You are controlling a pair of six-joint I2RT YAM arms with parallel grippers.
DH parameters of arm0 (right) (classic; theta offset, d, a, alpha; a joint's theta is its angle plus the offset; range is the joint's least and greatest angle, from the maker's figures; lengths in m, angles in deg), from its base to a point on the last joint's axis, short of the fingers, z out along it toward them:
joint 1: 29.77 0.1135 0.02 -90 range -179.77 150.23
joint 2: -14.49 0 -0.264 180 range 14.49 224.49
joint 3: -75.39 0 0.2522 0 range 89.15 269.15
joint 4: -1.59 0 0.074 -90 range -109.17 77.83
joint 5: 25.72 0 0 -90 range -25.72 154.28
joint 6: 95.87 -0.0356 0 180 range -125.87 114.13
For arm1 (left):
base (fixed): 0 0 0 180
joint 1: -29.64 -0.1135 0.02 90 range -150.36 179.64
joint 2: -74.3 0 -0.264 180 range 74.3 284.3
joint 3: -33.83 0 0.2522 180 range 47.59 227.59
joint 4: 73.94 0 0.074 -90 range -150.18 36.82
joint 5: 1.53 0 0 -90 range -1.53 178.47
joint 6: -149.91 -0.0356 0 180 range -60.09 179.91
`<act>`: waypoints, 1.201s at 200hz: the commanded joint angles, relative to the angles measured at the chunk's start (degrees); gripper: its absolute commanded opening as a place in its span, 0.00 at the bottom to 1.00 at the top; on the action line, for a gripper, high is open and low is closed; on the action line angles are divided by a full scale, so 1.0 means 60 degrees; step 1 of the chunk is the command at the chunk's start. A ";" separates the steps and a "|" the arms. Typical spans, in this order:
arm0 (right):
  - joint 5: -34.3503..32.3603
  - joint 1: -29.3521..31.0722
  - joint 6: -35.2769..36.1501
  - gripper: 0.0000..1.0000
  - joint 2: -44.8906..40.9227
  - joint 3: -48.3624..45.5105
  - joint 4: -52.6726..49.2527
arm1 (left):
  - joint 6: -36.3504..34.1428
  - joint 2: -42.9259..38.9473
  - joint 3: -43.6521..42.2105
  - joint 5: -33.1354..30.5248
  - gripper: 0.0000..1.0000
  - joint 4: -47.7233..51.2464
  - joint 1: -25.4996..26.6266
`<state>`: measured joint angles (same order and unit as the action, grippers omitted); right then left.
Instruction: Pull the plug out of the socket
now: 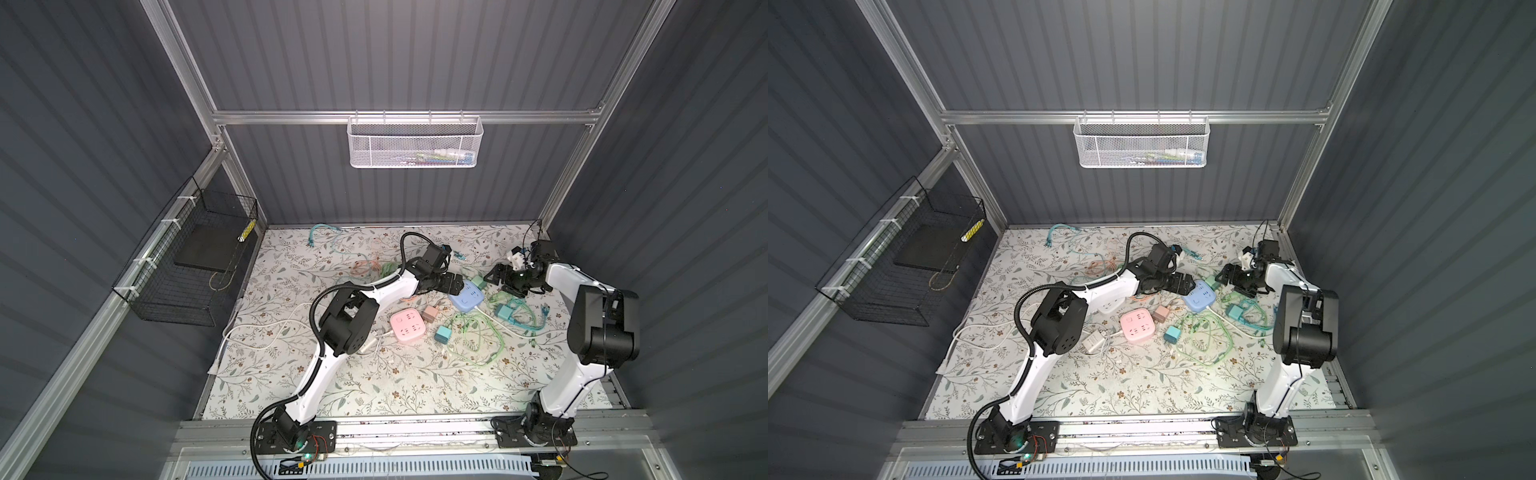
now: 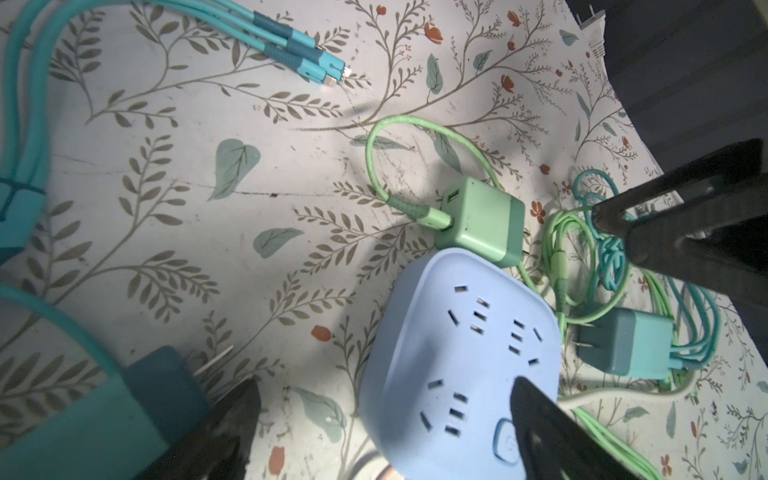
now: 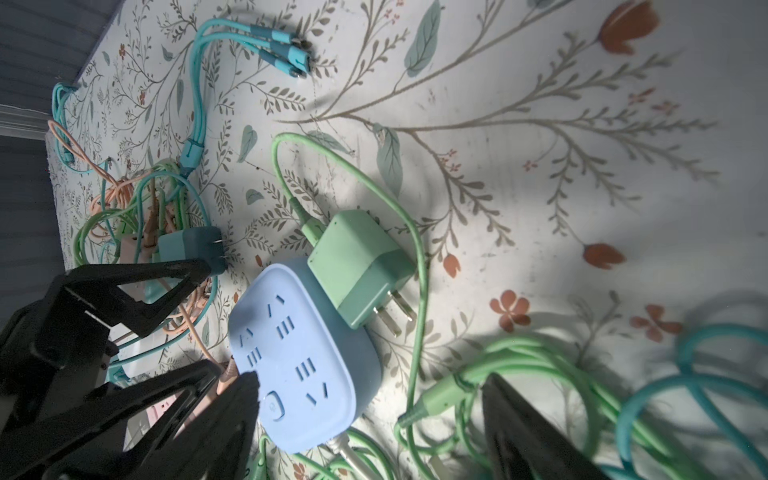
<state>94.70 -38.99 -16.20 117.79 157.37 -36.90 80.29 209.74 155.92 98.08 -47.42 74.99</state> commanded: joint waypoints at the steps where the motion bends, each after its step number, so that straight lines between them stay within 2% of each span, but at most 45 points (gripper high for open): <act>1: -0.0189 -0.0030 0.0077 0.99 -0.0688 -0.0376 0.0353 | -0.0203 -0.0625 -0.0137 -0.0151 0.95 -0.0059 0.0031; 21: -0.0302 -0.0028 0.0138 0.99 -0.1276 -0.0854 0.0958 | -0.0273 -0.0809 -0.0329 -0.0313 1.00 -0.0171 0.0040; 66: -0.0885 -0.0032 0.0290 0.99 -0.3341 -0.2821 0.3234 | -0.0478 -0.1543 -0.1145 -0.1031 1.00 -0.0593 0.0074; 112: -0.1758 -0.0032 0.0190 0.99 -0.5140 -0.4925 0.5839 | -0.0525 -0.2381 -0.2191 -0.1671 1.00 -0.1188 0.0067; 126: -0.2379 -0.0032 0.0190 0.99 -0.5437 -0.5483 0.6601 | -0.0534 -0.2662 -0.2574 -0.1902 1.00 -0.1437 0.0075; 184: -0.2966 -0.0032 0.0720 0.99 -0.5531 -0.7211 0.9617 | -0.0861 -0.4239 -0.4449 -0.3255 1.00 -0.2072 0.0046; 210: -0.3497 -0.0034 0.0755 0.99 -0.5165 -0.7807 1.0878 | -0.1011 -0.5504 -0.6404 -0.4142 1.00 -0.2921 -0.0034; 240: -0.3457 -0.0030 0.0585 0.99 -0.4430 -0.8457 1.2785 | -0.1357 -0.6688 -0.7699 -0.5360 1.00 -0.2913 -0.0149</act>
<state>75.53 -39.01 -12.70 88.35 109.35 26.88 74.98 174.73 114.09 73.95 -62.61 74.83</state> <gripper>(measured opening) 0.992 0.997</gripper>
